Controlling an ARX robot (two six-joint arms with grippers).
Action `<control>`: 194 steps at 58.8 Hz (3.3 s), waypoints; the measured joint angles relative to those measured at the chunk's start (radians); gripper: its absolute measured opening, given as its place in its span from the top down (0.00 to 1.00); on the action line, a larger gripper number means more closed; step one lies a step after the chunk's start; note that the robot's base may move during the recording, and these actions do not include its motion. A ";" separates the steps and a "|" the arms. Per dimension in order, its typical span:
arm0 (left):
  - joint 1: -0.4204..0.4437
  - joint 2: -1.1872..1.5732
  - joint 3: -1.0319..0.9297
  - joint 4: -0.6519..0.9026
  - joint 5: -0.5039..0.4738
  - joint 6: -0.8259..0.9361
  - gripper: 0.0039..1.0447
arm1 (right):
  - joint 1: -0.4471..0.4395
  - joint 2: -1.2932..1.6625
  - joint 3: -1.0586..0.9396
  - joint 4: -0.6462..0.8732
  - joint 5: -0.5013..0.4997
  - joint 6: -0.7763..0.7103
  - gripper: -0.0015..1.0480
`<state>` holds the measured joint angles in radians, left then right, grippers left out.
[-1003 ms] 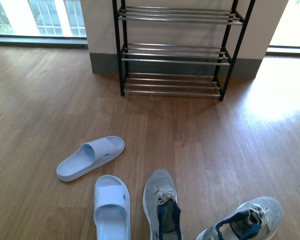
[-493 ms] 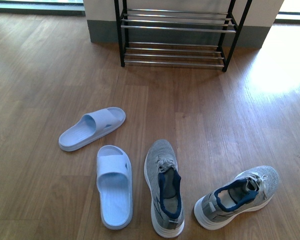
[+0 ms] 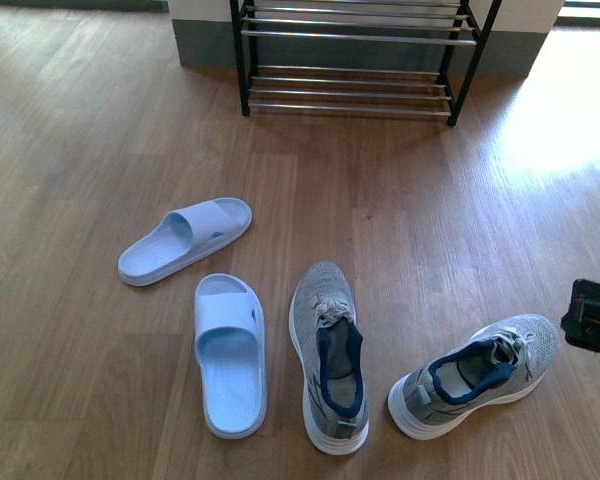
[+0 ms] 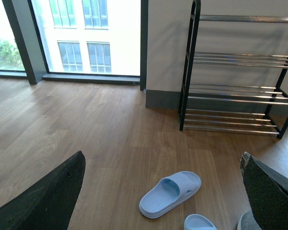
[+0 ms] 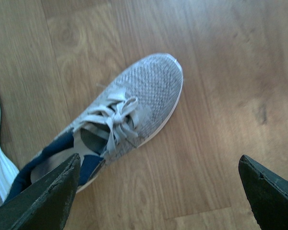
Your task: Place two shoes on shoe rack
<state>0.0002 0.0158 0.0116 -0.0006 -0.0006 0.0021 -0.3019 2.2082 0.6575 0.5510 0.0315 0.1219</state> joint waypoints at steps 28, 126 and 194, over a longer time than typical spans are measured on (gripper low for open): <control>0.000 0.000 0.000 0.000 0.000 0.000 0.09 | 0.083 0.203 0.116 -0.068 -0.055 0.153 0.09; 0.000 0.000 0.000 0.000 0.000 0.000 0.09 | 0.080 0.607 0.512 -0.210 -0.038 0.237 0.29; 0.000 0.000 0.000 0.000 0.000 0.000 0.09 | -0.026 -0.013 -0.067 0.190 -0.235 -0.013 0.96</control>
<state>0.0002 0.0158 0.0116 -0.0006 -0.0006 0.0021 -0.3283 2.1956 0.5903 0.7410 -0.2035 0.1085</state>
